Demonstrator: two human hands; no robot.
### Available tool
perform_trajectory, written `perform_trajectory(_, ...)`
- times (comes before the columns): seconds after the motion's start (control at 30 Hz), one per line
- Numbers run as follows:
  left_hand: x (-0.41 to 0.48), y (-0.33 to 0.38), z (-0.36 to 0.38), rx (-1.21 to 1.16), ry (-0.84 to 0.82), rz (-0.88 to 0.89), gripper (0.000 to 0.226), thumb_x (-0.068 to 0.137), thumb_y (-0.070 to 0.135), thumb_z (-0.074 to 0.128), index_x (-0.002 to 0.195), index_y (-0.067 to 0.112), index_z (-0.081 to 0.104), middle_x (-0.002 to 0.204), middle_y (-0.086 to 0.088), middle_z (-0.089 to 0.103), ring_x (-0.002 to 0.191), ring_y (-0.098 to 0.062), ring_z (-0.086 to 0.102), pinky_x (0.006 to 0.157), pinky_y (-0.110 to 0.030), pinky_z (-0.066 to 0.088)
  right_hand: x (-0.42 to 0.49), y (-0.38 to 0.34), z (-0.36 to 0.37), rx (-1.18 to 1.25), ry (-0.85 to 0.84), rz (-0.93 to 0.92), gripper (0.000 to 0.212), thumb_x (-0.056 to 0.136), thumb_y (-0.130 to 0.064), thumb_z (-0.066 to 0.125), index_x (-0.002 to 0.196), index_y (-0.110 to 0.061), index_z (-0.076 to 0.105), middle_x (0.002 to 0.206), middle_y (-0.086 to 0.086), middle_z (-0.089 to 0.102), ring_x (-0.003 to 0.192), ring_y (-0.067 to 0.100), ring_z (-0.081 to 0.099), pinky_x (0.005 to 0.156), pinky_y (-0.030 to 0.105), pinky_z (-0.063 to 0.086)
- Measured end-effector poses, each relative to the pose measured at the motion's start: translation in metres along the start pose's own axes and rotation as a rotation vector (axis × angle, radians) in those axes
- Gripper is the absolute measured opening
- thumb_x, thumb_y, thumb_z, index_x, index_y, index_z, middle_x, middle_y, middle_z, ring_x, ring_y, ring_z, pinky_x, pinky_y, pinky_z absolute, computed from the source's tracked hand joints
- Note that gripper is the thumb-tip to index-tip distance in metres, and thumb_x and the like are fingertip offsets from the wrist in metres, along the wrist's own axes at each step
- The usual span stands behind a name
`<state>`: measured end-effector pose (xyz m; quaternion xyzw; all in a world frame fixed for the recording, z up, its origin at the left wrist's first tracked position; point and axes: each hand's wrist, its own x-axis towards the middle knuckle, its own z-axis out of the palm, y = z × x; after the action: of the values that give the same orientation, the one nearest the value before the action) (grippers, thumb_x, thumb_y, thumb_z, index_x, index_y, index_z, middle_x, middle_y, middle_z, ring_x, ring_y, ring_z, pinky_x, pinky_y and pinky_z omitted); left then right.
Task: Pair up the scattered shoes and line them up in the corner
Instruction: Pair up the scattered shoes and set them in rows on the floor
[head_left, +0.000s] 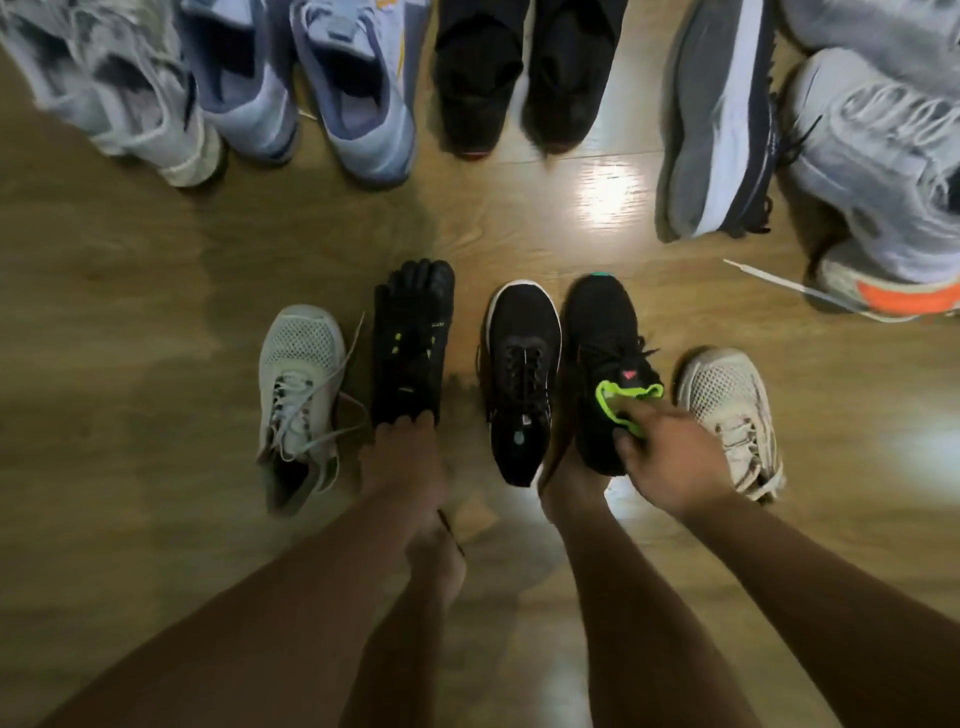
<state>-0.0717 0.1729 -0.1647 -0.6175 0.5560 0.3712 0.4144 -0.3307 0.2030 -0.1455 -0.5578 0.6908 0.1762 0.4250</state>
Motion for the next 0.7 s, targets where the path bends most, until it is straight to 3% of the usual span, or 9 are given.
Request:
perform_trajectory(0.07, -0.009, 0.007, 0.009, 0.079, 0.108, 0.047, 0.056, 0.087, 0.028, 0.057, 0.139, 0.02, 0.04, 0.136, -0.007, 0.044, 0.126, -0.029, 0.04, 0.101, -0.045, 0.038, 0.01, -0.001, 0.006, -0.004, -0.083, 0.048, 0.044, 0.096, -0.027, 0.052, 0.139, -0.022, 0.052, 0.134, 0.01, 0.056, 0.121, 0.032, 0.052, 0.095, 0.036, 0.043)
perform_trajectory(0.13, -0.012, 0.013, 0.018, -0.036, 0.123, 0.138, 0.053, 0.085, 0.027, 0.057, 0.136, 0.018, 0.043, 0.135, -0.008, 0.045, 0.122, -0.029, 0.046, 0.099, -0.045, 0.043, 0.011, -0.007, 0.015, 0.093, -0.061, 0.117, 0.04, 0.097, -0.023, 0.051, 0.135, -0.014, 0.057, 0.131, 0.018, 0.057, 0.119, 0.036, 0.052, 0.096, 0.035, 0.041)
perform_trajectory(0.23, -0.004, 0.025, 0.023, -0.474, -0.044, 0.107, 0.051, 0.082, 0.028, 0.059, 0.131, 0.023, 0.049, 0.133, -0.006, 0.052, 0.117, -0.027, 0.055, 0.097, -0.039, 0.048, -0.002, -0.013, 0.014, 0.312, 0.036, 0.225, 0.036, 0.097, -0.019, 0.052, 0.13, -0.007, 0.061, 0.13, 0.021, 0.058, 0.12, 0.038, 0.053, 0.1, 0.035, 0.04)
perform_trajectory(0.3, 0.003, 0.028, 0.019, -0.69, -0.132, 0.04, 0.049, 0.084, 0.032, 0.061, 0.132, 0.026, 0.051, 0.127, 0.0, 0.057, 0.111, -0.022, 0.056, 0.097, -0.034, 0.046, -0.011, -0.013, 0.015, 0.456, 0.105, 0.278, 0.034, 0.098, -0.023, 0.052, 0.127, -0.011, 0.063, 0.125, 0.017, 0.063, 0.114, 0.037, 0.058, 0.1, 0.04, 0.044)
perform_trajectory(0.4, 0.01, 0.024, 0.011, -0.724, -0.164, 0.044, 0.044, 0.091, 0.024, 0.058, 0.134, 0.02, 0.053, 0.128, 0.0, 0.059, 0.108, -0.019, 0.055, 0.089, -0.026, 0.042, -0.025, -0.012, 0.033, 0.524, 0.172, 0.29, 0.026, 0.095, -0.03, 0.054, 0.11, -0.013, 0.066, 0.106, 0.017, 0.068, 0.099, 0.038, 0.064, 0.091, 0.044, 0.05)
perform_trajectory(0.47, 0.012, 0.009, 0.01, -0.655, -0.087, 0.082, 0.037, 0.092, 0.022, 0.056, 0.129, 0.017, 0.058, 0.13, -0.003, 0.06, 0.116, -0.022, 0.056, 0.092, -0.026, 0.043, -0.029, -0.015, 0.053, 0.529, 0.118, 0.357, 0.019, 0.093, -0.025, 0.056, 0.103, -0.011, 0.064, 0.098, 0.02, 0.067, 0.095, 0.04, 0.063, 0.088, 0.046, 0.051)
perform_trajectory(0.57, 0.014, -0.027, 0.015, -0.646, 0.062, 0.077, 0.033, 0.093, 0.02, 0.055, 0.125, 0.017, 0.062, 0.126, -0.004, 0.063, 0.119, -0.024, 0.057, 0.097, -0.028, 0.042, -0.022, -0.008, 0.087, 0.558, -0.024, 0.428, 0.012, 0.087, -0.024, 0.056, 0.098, -0.02, 0.059, 0.107, 0.022, 0.064, 0.101, 0.043, 0.061, 0.09, 0.054, 0.051)
perform_trajectory(0.63, 0.016, -0.057, 0.023, -0.603, 0.234, 0.082, 0.029, 0.089, 0.014, 0.057, 0.117, 0.013, 0.064, 0.117, -0.007, 0.065, 0.111, -0.026, 0.06, 0.095, -0.033, 0.046, -0.021, -0.002, 0.097, 0.456, -0.067, 0.472, 0.014, 0.086, -0.023, 0.057, 0.097, -0.016, 0.059, 0.111, 0.025, 0.063, 0.104, 0.044, 0.06, 0.093, 0.049, 0.05)
perform_trajectory(0.7, 0.006, -0.08, 0.026, -0.498, 0.441, 0.09, 0.024, 0.085, 0.013, 0.055, 0.106, 0.011, 0.065, 0.108, -0.012, 0.063, 0.1, -0.03, 0.061, 0.088, -0.039, 0.048, -0.027, -0.002, 0.096, 0.297, -0.008, 0.435, 0.022, 0.088, -0.013, 0.054, 0.107, -0.011, 0.064, 0.114, 0.025, 0.061, 0.106, 0.045, 0.055, 0.092, 0.035, 0.044)
